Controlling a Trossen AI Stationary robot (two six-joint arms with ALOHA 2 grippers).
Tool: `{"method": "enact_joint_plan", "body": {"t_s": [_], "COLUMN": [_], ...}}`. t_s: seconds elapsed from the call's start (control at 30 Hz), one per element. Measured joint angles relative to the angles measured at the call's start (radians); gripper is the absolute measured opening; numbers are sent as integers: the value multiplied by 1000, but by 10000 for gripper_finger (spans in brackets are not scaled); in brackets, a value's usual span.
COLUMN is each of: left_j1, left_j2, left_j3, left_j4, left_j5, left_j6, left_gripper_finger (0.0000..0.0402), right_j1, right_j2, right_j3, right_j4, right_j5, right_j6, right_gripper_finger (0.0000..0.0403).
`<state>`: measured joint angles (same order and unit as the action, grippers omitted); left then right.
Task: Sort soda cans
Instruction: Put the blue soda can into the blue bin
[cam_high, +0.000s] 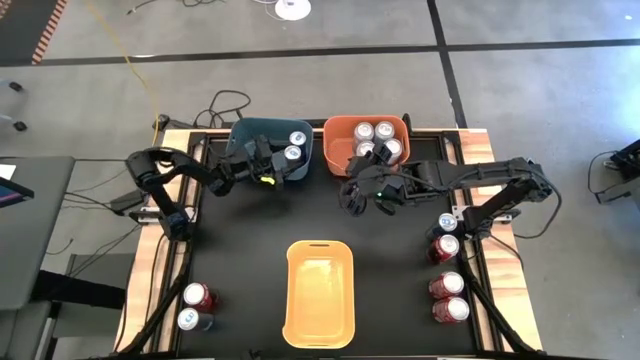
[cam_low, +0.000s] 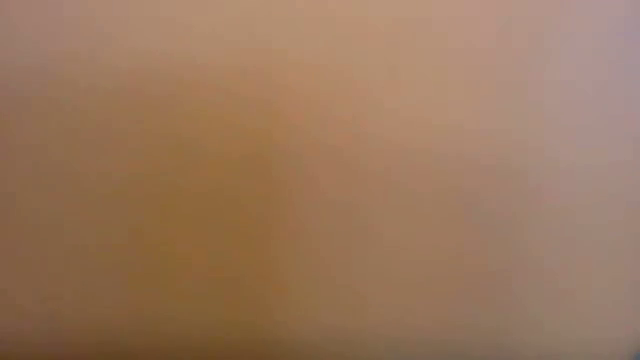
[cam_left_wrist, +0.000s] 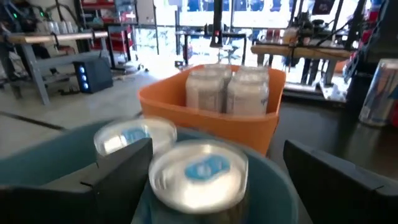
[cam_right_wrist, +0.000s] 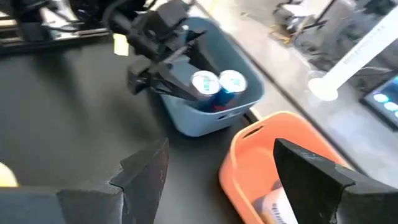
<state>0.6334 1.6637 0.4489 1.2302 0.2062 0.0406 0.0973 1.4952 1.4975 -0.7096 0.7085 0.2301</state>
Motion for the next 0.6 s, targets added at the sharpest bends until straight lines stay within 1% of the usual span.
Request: {"method": "enact_joint_plan", "body": {"t_s": [0.03,0.1,0.27,0.37,0.5,0.57,0.6], "left_j1": [0,0,0,0,0,0,-1], "left_j2": [-25,-84,-273,-418,-619,-724,-775], "left_j3": [0,0,0,0,0,7,25], "left_j4": [-19,-82,-252,-390,-600,-739,-835], "left_j5": [0,0,-3,-6,-27,-31,-33], "left_j6": [1,18,51,40,22,15,15], "left_gripper_finger": [359,359,359,359,359,359,359], "right_j1": [0,-19,-101,-120,-113,-98,-89], "right_j2": [0,4,26,29,28,21,14], "right_j3": [0,0,-1,-1,-1,-1,-1], "right_j4": [7,24,28,25,38,51,63], "right_j5": [23,31,-26,-30,-37,-38,-38], "right_j6": [1,1,1,1,-19,-53,-75], "right_gripper_finger": [306,306,306,306,306,306,306]}}
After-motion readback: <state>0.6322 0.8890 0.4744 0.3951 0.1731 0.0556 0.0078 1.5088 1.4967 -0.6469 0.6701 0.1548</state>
